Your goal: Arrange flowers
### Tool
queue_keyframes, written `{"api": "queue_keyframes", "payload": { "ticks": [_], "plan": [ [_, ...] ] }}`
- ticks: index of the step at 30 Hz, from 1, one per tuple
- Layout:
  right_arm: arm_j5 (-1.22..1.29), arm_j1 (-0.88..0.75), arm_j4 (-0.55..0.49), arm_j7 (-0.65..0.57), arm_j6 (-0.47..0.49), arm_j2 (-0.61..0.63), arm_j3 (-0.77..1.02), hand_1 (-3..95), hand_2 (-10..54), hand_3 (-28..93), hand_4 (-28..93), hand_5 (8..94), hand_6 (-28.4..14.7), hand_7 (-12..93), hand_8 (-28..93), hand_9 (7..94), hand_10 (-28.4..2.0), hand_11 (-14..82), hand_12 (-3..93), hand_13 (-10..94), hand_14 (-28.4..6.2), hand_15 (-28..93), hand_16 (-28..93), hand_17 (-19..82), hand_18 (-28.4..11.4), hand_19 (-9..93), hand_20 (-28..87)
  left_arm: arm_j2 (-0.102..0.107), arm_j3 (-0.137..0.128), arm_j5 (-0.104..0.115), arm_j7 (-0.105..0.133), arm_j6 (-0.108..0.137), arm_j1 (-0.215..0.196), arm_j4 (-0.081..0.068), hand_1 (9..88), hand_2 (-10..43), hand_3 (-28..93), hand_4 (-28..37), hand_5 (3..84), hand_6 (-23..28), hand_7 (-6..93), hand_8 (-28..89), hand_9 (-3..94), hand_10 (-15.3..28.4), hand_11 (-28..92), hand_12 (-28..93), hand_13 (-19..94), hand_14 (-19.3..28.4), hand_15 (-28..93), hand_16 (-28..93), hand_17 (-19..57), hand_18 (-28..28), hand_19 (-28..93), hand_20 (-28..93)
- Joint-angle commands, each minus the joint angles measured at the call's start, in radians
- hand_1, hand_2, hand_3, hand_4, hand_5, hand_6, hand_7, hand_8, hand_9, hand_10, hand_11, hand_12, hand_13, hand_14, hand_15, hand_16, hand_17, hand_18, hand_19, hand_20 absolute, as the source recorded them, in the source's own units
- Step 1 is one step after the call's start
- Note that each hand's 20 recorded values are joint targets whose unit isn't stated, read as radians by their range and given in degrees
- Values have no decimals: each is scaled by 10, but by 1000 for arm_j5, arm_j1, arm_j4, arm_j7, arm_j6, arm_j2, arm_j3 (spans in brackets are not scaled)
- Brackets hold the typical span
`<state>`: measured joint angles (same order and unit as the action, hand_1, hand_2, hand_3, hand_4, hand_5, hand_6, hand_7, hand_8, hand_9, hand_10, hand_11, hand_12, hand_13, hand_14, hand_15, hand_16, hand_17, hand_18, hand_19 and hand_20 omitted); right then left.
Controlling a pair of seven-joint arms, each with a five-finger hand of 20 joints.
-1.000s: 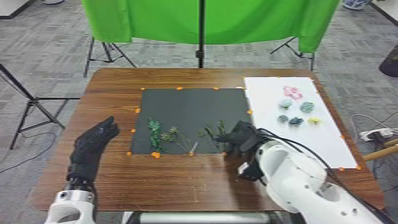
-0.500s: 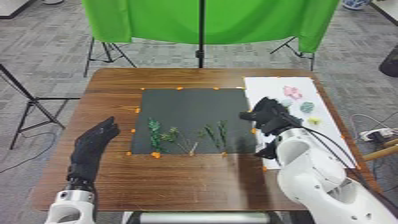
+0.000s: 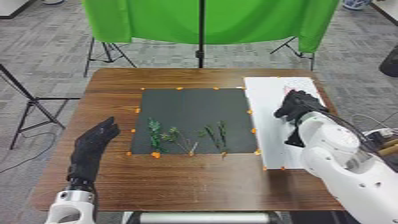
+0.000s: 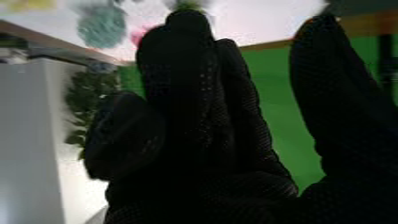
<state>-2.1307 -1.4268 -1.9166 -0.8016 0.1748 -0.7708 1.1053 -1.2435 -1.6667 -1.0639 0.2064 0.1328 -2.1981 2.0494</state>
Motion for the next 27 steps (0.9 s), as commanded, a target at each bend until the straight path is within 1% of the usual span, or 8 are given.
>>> {"api": "queue_keyframes", "payload": {
  "ticks": [1,10,13,14,16,21,22,27],
  "plan": [
    [-12,-6,50,-24,-52,-26,-38,415,-95,621,-97,584,-23,102,-55,771,-175,188,228,911,-43,508,320,662,-78,932,411,-6,4,-4,-6,-2,-8,-2,287,-52,642,-184,462,41,77,-53,415,125,140,132,309,162,189,28,37,125,61,194],
    [-32,-14,89,-22,-91,-48,-74,505,-95,589,-107,648,-48,107,-59,846,-157,208,239,937,-24,512,308,705,-52,932,373,-8,4,-4,-7,-3,-7,-2,289,-52,641,-184,463,41,78,-53,415,126,139,132,310,162,189,29,37,125,62,194],
    [-57,-19,106,-5,-144,-48,-88,580,-95,520,-96,686,-56,116,75,869,-141,171,310,937,-20,523,295,713,-44,932,359,-8,2,-5,-5,-3,-8,-2,289,-52,641,-183,463,41,77,-53,415,126,139,132,309,163,189,28,37,125,61,193],
    [-60,-20,109,-1,-158,-46,-91,635,-95,454,-66,717,-61,116,125,882,-134,146,341,937,-19,527,294,717,-41,931,354,-9,0,-4,-4,-4,-10,-1,289,-52,641,-183,463,42,77,-53,415,125,139,132,309,163,190,29,37,125,62,194],
    [-66,-25,110,8,-187,-41,-92,676,-95,448,-57,761,-56,135,176,906,-123,106,385,937,-17,541,282,722,-37,929,356,-8,-3,-4,2,0,-12,-1,289,-52,641,-184,464,42,76,-53,416,125,139,132,310,163,190,28,37,125,62,193],
    [-66,-19,62,37,-227,-23,-68,699,-95,467,-63,789,-56,154,187,919,-117,104,400,937,-15,548,281,726,-32,924,361,-2,-2,10,58,54,-12,-1,292,-52,641,-184,464,42,76,-53,417,126,140,131,313,163,193,28,48,122,66,195],
    [-64,-7,46,47,-237,-20,-68,700,-95,467,-63,790,-56,154,187,919,-117,104,400,937,-15,548,281,726,-32,923,362,-1,-3,14,73,73,-12,0,293,-51,640,-184,465,43,76,-53,418,127,141,131,314,163,193,27,54,120,69,197],
    [-25,125,-33,118,-250,-11,-145,697,-95,474,-59,793,-56,157,188,923,-117,116,398,937,-14,552,280,727,-34,921,369,9,-26,44,114,121,-16,6,286,-43,643,-188,469,45,80,-53,421,129,146,130,320,160,189,20,73,111,67,200]
  ]
}}
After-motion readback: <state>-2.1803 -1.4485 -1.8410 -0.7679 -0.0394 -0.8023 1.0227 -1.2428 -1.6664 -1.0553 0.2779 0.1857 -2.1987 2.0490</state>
